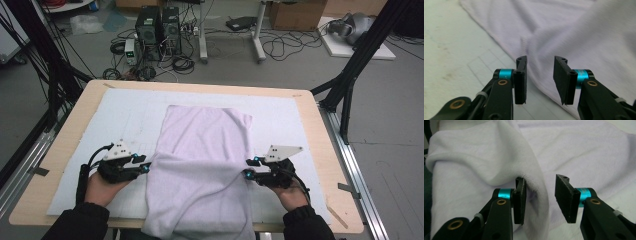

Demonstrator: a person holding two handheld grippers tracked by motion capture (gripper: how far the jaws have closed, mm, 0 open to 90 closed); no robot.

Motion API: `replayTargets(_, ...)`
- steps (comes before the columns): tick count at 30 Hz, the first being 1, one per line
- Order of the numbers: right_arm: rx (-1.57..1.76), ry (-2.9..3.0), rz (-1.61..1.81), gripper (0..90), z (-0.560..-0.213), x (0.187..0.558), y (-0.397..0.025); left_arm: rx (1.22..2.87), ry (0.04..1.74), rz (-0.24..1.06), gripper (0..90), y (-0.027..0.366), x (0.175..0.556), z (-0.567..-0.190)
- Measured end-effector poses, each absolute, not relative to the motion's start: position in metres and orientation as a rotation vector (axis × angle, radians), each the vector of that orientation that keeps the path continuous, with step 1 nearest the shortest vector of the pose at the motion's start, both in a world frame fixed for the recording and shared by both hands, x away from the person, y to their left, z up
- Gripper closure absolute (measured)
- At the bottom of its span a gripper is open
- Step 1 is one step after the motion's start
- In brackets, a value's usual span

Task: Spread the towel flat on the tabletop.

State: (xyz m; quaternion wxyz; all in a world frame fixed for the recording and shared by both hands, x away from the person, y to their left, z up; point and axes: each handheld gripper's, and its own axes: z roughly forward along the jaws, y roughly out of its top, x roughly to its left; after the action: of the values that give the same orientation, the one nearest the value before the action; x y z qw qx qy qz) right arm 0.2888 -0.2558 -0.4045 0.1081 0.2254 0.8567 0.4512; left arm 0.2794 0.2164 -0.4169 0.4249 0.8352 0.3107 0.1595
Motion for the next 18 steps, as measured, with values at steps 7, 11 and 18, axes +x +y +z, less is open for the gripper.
replayTargets(7, 0.641, 2.525, 1.413, 59.7, -0.405, 0.271, -0.263, 2.139, 0.703, 0.336, 62.8, 0.206, 0.265, -0.425)
replayTargets(11, 0.571, 2.591, 1.351, 57.0, -0.415, 0.266, -0.252, 2.173, 0.694, 0.307, 59.9, 0.203, 0.268, -0.433)
replayTargets(18, 0.564, 2.539, 1.392, 59.1, -0.401, 0.263, -0.261, 2.174, 0.701, 0.297, 59.0, 0.203, 0.271, -0.437)
